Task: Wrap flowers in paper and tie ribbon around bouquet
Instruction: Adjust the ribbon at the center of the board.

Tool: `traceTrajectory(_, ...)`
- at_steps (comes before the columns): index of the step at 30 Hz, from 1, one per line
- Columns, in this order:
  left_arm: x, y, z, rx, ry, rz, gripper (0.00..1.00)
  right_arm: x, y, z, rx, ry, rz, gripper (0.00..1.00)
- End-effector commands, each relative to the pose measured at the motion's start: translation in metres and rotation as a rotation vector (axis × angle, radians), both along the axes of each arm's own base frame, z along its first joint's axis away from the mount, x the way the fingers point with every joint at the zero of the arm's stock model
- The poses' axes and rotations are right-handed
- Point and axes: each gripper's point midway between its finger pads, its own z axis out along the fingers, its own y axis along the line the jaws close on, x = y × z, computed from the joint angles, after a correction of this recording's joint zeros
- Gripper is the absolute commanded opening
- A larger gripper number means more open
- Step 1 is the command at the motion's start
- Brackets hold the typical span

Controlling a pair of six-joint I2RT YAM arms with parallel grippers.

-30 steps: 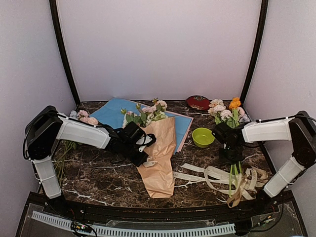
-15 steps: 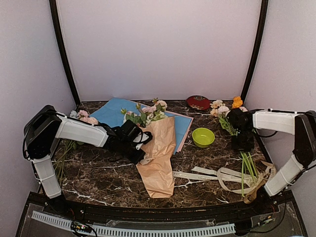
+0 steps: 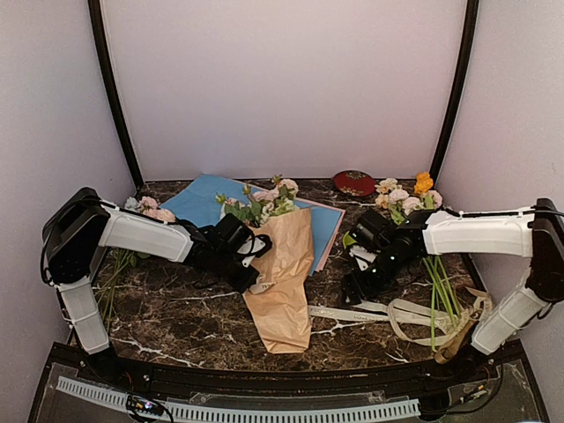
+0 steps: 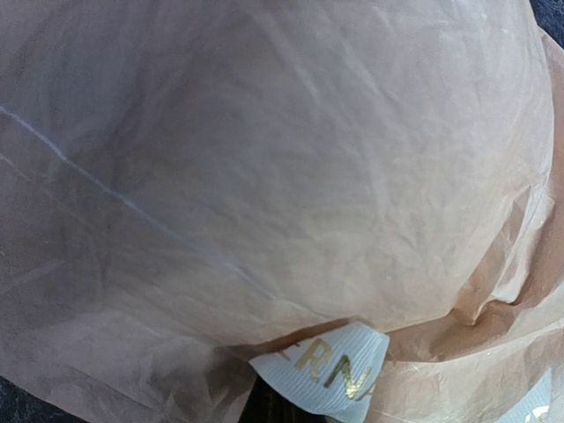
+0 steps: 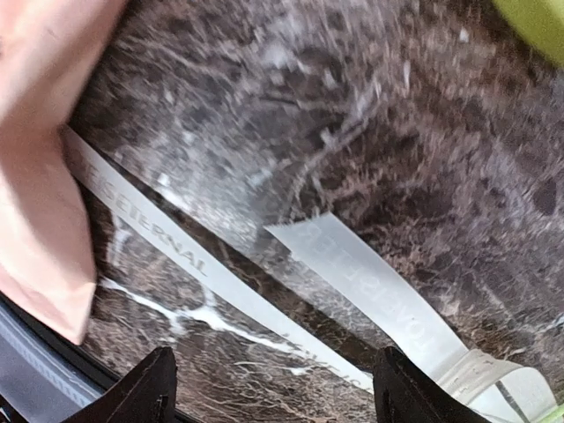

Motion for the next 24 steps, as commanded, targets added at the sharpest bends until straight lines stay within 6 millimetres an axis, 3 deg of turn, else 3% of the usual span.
traceTrajectory(1, -0.021, 0.042, -0.032, 0.160, 0.092, 0.023, 0.00, -0.025, -0.013, -0.025, -0.054, 0.102, -0.009, 0.76)
traceTrajectory(6, -0.022, 0.040, -0.033, 0.153, 0.097, 0.014, 0.00, -0.034, -0.036, -0.049, -0.165, 0.121, -0.032, 0.76)
traceTrajectory(9, -0.022, 0.041, -0.034, 0.157, 0.098, 0.013, 0.00, -0.041, -0.033, -0.056, -0.193, 0.130, 0.004, 0.73)
traceTrajectory(14, -0.023, 0.042, -0.035, 0.160, 0.099, 0.013, 0.00, -0.048, -0.028, -0.064, -0.272, 0.125, 0.071, 0.50)
traceTrajectory(17, -0.023, 0.041, -0.034, 0.157, 0.099, 0.011, 0.00, -0.047, -0.030, -0.062, -0.312, 0.108, 0.084, 0.21)
traceTrajectory(19, -0.023, 0.041, -0.035, 0.157, 0.101, 0.010, 0.00, -0.043, -0.025, -0.052, -0.301, 0.090, 0.095, 0.03)
traceTrajectory(22, -0.023, 0.041, -0.035, 0.160, 0.102, 0.009, 0.00, -0.032, -0.006, -0.021, -0.223, 0.034, 0.123, 0.00)
traceTrajectory(24, -0.023, 0.041, -0.036, 0.163, 0.105, 0.009, 0.00, -0.018, 0.020, 0.021, -0.091, -0.052, 0.141, 0.00)
